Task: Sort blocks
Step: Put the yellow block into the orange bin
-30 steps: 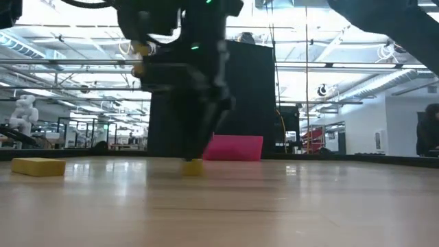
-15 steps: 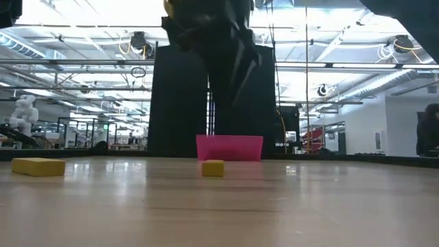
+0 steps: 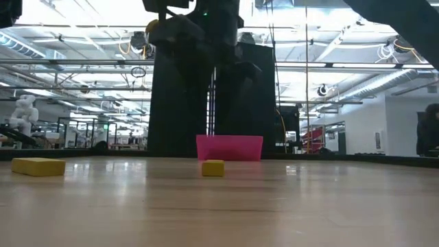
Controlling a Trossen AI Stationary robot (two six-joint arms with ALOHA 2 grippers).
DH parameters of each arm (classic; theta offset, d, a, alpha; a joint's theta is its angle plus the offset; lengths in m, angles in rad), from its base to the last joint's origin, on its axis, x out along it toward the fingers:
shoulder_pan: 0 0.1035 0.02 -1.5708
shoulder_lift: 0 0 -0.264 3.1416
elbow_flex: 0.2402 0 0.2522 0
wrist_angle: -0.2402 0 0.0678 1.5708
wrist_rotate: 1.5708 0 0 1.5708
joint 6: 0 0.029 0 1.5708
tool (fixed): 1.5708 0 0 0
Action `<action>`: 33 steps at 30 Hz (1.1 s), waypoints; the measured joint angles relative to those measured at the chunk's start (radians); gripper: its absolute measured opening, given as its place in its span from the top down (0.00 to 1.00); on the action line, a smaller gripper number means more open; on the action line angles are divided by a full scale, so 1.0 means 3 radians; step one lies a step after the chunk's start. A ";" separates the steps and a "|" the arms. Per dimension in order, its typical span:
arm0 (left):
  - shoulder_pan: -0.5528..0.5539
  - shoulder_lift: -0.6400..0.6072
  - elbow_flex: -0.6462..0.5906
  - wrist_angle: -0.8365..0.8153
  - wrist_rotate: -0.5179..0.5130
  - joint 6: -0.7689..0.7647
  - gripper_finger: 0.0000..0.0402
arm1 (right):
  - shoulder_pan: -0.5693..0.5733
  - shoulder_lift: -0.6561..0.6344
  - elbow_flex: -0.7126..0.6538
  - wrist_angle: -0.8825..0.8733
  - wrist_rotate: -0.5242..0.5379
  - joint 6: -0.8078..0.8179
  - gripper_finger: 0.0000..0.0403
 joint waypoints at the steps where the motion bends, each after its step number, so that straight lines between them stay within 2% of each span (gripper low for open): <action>1: -0.0001 0.0000 0.0000 0.0001 0.0000 0.0000 0.34 | -0.0008 -0.0001 0.0000 -0.0018 0.0010 0.0056 0.28; 8: -0.0001 0.0000 0.0000 0.0005 0.0000 -0.0002 0.34 | -0.0044 -0.0004 -0.0236 -0.0074 0.0007 0.0461 0.24; 16: -0.0001 0.0000 0.0000 0.0003 -0.0003 -0.0001 0.34 | -0.0039 -0.0001 -0.0689 0.0539 -0.0177 0.0695 0.26; 29: 0.0000 0.0000 0.0000 0.0001 -0.0004 -0.0003 0.34 | -0.0041 0.0031 -0.0708 0.0757 -0.0190 0.0766 0.27; 33: -0.0001 -0.0001 0.0000 -0.0004 -0.0004 0.0001 0.34 | -0.0043 0.0098 -0.0708 0.0753 -0.0174 0.0672 0.34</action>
